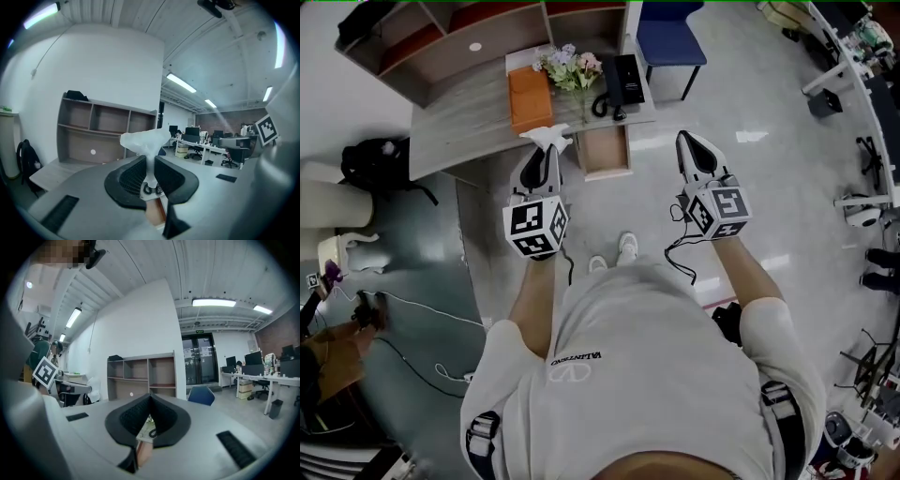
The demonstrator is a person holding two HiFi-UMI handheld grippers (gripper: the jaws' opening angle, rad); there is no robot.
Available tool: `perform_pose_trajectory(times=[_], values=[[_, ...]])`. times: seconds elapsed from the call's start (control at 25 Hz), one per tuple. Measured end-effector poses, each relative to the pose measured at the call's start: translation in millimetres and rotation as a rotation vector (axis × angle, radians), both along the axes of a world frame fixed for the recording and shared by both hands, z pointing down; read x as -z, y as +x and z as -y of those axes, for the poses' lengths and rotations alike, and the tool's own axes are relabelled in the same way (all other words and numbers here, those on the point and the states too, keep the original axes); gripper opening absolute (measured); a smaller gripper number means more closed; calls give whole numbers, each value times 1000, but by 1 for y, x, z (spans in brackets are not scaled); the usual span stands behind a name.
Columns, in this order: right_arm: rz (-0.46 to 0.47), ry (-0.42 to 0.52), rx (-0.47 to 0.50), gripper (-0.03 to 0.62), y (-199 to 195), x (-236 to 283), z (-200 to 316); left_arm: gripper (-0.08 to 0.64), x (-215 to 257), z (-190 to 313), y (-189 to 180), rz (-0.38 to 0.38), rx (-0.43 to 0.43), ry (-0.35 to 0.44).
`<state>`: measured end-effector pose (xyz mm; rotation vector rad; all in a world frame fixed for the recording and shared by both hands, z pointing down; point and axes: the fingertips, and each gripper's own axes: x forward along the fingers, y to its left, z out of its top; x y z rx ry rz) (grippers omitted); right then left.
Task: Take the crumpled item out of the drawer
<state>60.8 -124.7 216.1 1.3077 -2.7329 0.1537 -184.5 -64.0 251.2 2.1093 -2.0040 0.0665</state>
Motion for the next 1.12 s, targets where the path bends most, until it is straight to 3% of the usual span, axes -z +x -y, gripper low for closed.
perform_pose_trajectory(times=[0.2,0.48,1.12], values=[[27,21,-16,0,9,20,-11,57,35,-20,-6,26,9,88],[43,34,-23,0,8,34,-12,57,47,-31,-23,20,35,139],[19,53,-48,0,18,38,-9,57,43,-30,-15,37,31,138]])
